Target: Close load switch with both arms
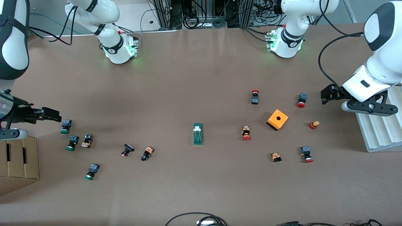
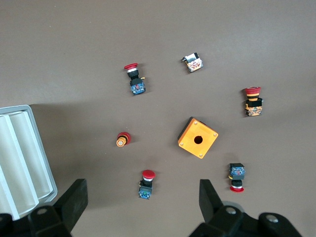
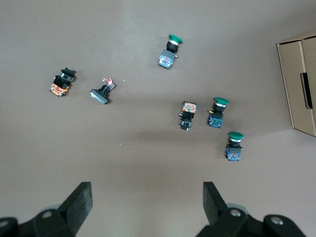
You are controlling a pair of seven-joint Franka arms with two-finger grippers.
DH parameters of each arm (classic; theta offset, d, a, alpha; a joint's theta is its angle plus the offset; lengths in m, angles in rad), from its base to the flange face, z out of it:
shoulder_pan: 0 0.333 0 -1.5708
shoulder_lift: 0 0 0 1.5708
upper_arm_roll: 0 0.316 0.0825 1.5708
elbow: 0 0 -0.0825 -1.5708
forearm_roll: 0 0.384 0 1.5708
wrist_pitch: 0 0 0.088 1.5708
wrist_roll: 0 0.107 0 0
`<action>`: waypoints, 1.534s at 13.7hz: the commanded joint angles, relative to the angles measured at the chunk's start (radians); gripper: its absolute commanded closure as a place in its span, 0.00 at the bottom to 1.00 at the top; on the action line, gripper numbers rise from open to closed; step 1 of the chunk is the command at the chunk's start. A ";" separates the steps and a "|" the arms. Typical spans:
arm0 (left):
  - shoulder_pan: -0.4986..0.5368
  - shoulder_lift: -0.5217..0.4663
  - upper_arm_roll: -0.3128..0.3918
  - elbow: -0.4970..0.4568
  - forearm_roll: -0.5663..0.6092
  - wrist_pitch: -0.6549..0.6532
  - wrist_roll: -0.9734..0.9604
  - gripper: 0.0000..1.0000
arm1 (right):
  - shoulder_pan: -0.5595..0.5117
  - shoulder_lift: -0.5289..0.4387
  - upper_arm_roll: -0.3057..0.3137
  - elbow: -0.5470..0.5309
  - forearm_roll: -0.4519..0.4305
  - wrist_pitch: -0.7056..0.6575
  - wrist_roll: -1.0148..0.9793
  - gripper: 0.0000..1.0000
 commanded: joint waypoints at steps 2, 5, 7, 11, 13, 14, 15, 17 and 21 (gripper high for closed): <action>-0.003 0.004 0.000 0.018 -0.006 -0.016 0.003 0.00 | -0.005 -0.001 -0.002 0.014 0.047 -0.013 0.007 0.00; -0.003 0.004 0.000 0.018 -0.006 -0.016 0.003 0.00 | -0.002 0.001 -0.002 0.014 0.047 -0.009 0.002 0.00; -0.003 0.004 0.000 0.018 -0.006 -0.016 0.001 0.00 | 0.001 0.005 -0.002 0.014 0.047 -0.009 0.011 0.00; -0.010 0.004 -0.021 0.016 -0.006 -0.016 0.003 0.00 | 0.000 0.028 -0.001 0.012 0.046 -0.011 -0.001 0.00; -0.013 0.009 -0.024 0.018 -0.001 -0.016 -0.003 0.00 | 0.000 0.039 0.002 0.012 0.052 -0.008 -0.001 0.00; -0.013 0.009 -0.024 0.020 0.000 -0.018 -0.012 0.00 | 0.000 0.054 0.004 0.012 0.068 -0.005 -0.007 0.00; -0.013 0.010 -0.024 0.018 0.005 -0.018 -0.010 0.00 | 0.003 0.059 0.004 0.012 0.090 -0.002 -0.013 0.00; -0.014 0.014 -0.026 0.017 -0.006 -0.038 -0.005 0.00 | 0.054 0.068 0.010 0.012 0.095 0.033 -0.001 0.00; -0.088 0.041 -0.039 0.015 -0.030 -0.036 -0.128 0.00 | 0.138 0.091 0.010 0.012 0.095 0.125 0.016 0.00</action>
